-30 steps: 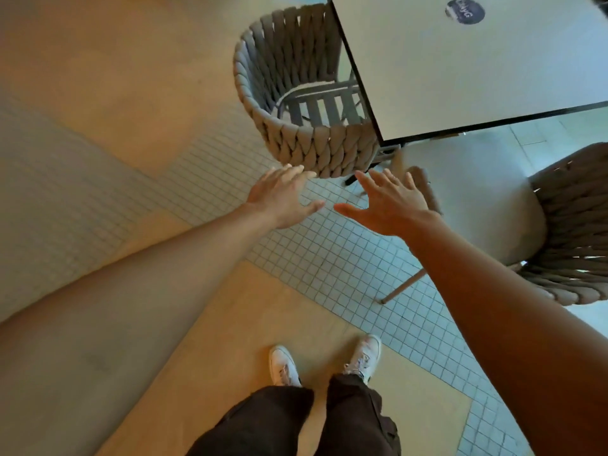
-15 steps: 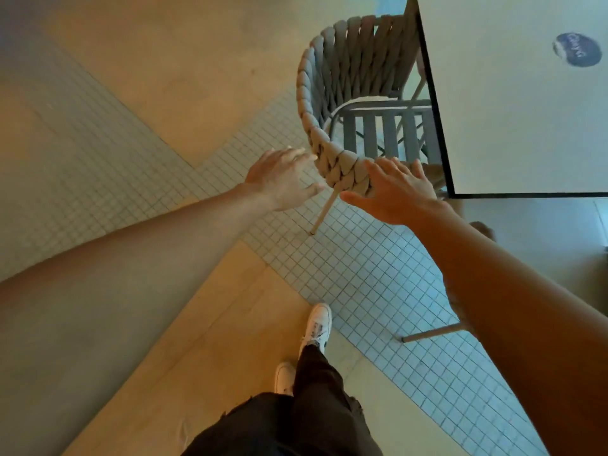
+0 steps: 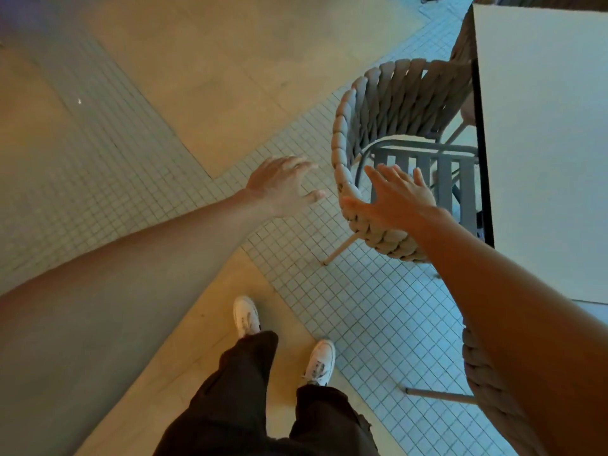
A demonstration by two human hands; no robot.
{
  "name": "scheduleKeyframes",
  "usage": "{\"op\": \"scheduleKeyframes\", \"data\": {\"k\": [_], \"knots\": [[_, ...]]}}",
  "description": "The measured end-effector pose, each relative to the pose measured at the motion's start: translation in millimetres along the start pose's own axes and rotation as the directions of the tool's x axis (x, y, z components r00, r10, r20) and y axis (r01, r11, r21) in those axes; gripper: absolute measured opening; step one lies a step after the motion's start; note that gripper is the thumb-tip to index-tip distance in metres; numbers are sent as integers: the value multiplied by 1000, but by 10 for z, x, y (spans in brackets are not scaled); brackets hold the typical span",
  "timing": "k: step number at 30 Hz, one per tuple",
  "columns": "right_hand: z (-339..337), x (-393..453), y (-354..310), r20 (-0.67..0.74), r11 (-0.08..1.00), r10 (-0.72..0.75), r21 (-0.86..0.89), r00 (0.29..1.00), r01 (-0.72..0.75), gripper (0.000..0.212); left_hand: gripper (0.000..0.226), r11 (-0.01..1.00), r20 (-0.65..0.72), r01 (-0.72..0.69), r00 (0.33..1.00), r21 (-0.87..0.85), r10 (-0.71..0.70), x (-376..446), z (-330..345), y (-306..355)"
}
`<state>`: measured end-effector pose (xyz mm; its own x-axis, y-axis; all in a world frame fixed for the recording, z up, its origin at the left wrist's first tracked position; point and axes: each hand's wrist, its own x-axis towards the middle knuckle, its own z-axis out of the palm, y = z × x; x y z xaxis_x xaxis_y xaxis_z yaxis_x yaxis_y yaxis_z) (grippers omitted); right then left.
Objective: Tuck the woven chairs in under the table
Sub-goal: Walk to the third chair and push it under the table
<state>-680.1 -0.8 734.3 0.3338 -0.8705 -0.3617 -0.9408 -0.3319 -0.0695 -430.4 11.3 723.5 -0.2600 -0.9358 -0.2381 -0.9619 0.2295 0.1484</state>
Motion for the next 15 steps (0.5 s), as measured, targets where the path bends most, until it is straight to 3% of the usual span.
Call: {"op": "scheduleKeyframes", "data": {"k": [15], "knots": [[-583,1844,-676,-20,976,202,88,979,-199,108,80,977,74,-205,977,51,201,1630,-536,-1787]]}}
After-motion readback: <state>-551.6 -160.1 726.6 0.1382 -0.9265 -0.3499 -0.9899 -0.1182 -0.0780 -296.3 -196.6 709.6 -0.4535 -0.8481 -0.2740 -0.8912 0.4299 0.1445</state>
